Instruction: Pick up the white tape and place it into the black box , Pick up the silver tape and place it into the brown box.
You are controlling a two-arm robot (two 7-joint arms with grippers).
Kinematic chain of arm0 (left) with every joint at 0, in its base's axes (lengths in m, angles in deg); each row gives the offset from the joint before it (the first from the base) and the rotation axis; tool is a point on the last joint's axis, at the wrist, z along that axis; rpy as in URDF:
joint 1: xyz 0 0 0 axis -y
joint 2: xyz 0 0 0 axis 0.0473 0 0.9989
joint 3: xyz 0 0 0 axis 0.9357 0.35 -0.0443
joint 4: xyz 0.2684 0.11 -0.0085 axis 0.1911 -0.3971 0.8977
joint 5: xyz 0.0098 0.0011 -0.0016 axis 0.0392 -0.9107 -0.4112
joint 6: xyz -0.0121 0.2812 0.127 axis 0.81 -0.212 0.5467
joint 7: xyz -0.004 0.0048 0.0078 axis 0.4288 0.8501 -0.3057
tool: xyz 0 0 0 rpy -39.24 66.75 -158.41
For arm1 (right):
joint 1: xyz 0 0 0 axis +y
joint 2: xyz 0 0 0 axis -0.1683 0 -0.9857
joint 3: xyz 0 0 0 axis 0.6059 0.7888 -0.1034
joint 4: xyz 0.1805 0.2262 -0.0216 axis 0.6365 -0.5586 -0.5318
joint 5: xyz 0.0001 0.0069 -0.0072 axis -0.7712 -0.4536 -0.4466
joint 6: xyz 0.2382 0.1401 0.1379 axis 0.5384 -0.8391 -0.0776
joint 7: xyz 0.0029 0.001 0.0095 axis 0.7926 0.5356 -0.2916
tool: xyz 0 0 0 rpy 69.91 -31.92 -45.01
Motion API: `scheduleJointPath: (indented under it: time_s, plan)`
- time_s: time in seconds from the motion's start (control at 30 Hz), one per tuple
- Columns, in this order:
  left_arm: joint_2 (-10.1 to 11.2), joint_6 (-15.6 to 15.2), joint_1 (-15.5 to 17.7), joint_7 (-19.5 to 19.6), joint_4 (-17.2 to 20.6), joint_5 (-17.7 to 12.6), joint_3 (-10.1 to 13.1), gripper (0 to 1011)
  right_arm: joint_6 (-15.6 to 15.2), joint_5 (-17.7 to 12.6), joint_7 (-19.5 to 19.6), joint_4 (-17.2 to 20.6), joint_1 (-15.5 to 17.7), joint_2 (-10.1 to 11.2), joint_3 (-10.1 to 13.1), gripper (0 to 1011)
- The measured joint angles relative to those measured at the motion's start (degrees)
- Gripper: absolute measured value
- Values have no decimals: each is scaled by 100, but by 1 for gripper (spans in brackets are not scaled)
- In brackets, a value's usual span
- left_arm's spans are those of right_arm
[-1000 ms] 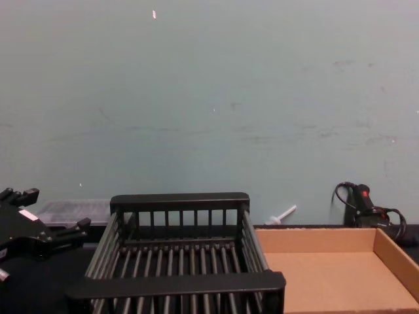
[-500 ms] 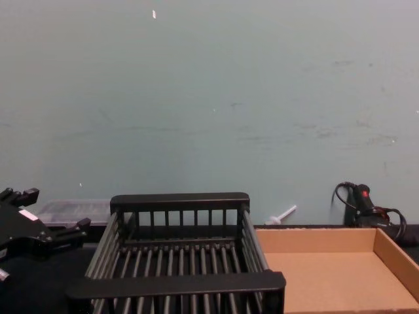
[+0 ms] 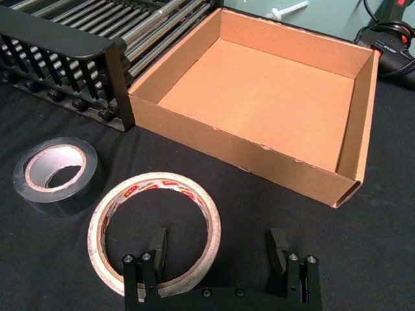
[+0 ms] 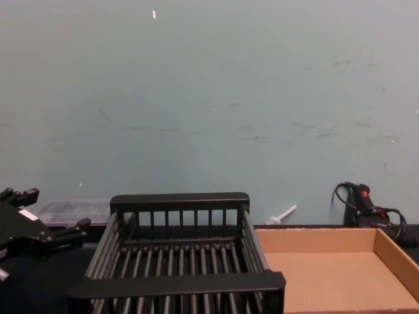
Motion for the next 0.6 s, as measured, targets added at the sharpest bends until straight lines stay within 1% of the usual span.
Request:
scheduleJointPath:
  time_s: [0.2,0.57,0.6]
  plan:
    - [0,0,0,0,0,0,0,1001,11,73,-48,-5,24,-49,44,1002]
    - [0,0,0,0,0,0,0,1001,16,68,-42,-3,22,-42,36,1003]
    - [0,0,0,0,0,0,0,1001,15,67,-41,-2,22,-41,36,980]
